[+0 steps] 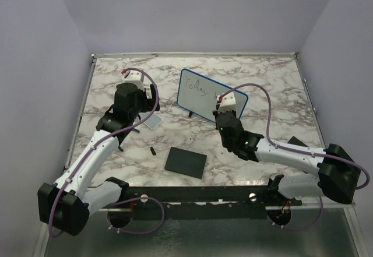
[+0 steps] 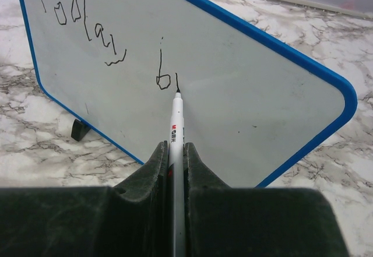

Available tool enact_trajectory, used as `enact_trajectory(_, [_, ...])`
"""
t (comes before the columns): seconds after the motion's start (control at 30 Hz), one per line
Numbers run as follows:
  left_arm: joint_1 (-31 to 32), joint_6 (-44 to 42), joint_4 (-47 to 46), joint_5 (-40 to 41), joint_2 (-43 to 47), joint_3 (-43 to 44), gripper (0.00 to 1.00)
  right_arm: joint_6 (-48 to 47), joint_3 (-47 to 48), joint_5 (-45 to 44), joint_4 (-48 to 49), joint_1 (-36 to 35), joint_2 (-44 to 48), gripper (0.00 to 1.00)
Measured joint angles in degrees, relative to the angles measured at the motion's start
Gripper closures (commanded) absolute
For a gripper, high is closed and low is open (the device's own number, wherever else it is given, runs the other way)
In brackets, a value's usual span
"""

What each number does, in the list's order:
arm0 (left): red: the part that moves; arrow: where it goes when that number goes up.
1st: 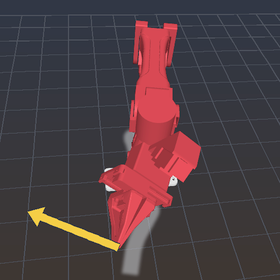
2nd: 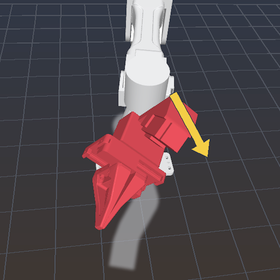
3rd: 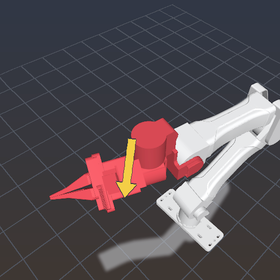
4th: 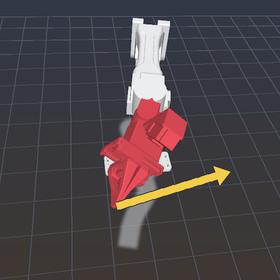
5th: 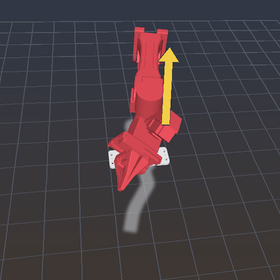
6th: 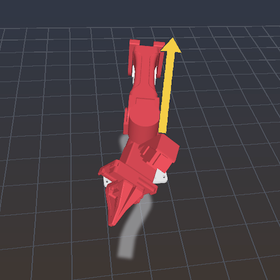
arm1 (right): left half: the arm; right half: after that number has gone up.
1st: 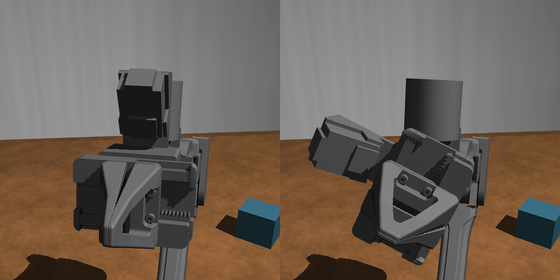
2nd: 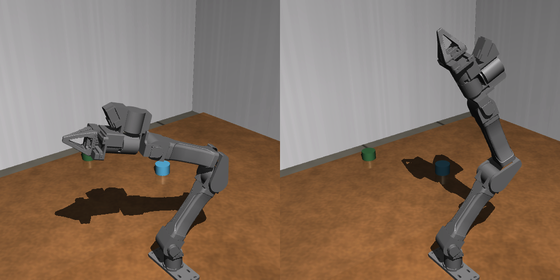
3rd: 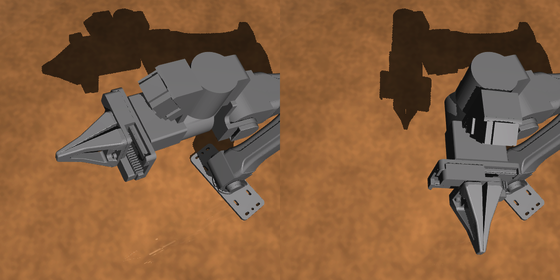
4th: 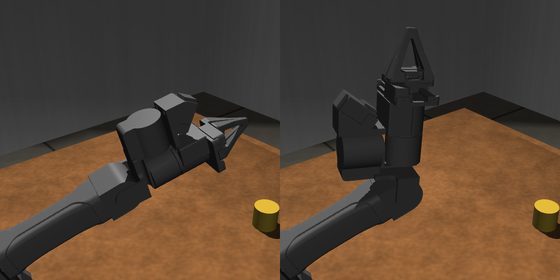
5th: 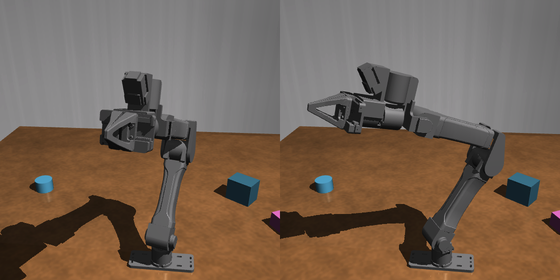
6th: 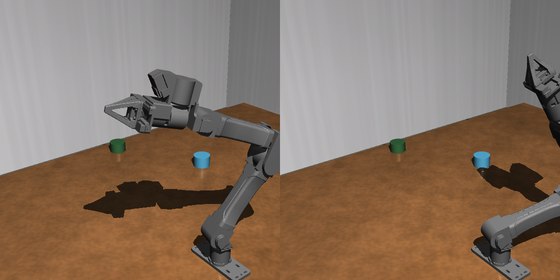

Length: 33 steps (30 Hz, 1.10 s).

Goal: Write a sentence on the whiteboard

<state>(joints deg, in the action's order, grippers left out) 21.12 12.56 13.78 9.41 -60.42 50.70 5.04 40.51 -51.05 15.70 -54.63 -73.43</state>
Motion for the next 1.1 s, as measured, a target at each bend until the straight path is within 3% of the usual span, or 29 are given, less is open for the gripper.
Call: enact_trajectory(1.1, [0.0, 0.0, 0.0, 0.0, 0.0, 0.0, 0.01, -2.0, -0.5, -0.5, 0.9, 0.0, 0.4, 1.00])
